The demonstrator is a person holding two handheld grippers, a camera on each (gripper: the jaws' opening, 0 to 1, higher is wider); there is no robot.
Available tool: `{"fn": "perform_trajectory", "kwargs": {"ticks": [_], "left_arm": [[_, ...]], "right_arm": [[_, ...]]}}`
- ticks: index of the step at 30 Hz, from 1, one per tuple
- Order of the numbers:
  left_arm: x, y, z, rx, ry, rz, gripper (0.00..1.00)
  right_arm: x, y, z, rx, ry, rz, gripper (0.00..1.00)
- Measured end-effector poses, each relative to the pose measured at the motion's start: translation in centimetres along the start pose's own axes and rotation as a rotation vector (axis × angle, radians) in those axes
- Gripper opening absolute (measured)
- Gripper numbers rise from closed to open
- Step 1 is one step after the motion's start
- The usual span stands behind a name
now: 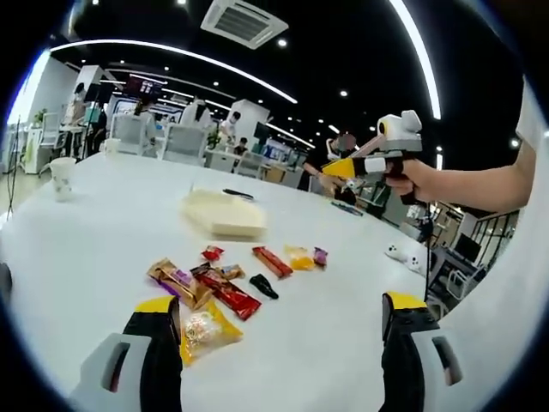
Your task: Place the target food into the container with the food tongs after gripping and lifting it, then release it inside without dropping or visibly crushing the food.
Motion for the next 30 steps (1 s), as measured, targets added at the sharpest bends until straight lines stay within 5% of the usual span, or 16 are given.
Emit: {"fn": "perform_trajectory", "kwargs": {"ticks": [30], "left_arm": [[-0.1, -0.6, 0.4, 0.024, 0.014, 0.072, 0.97]], "right_arm": [[2.9, 4.4, -3.1, -0.03, 0.165, -0.029, 0.19]]}}
Point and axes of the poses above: the point that each gripper's makers call its tool centre point, and the gripper's own axes: y roughly forward along the fingers, z roughly to its left, x roughly out of its top, the point moved 3 cm from there along -y, roughly backward along the fingers, and after that the axes turned 15 degrees about -x, right-handed, at the moved point
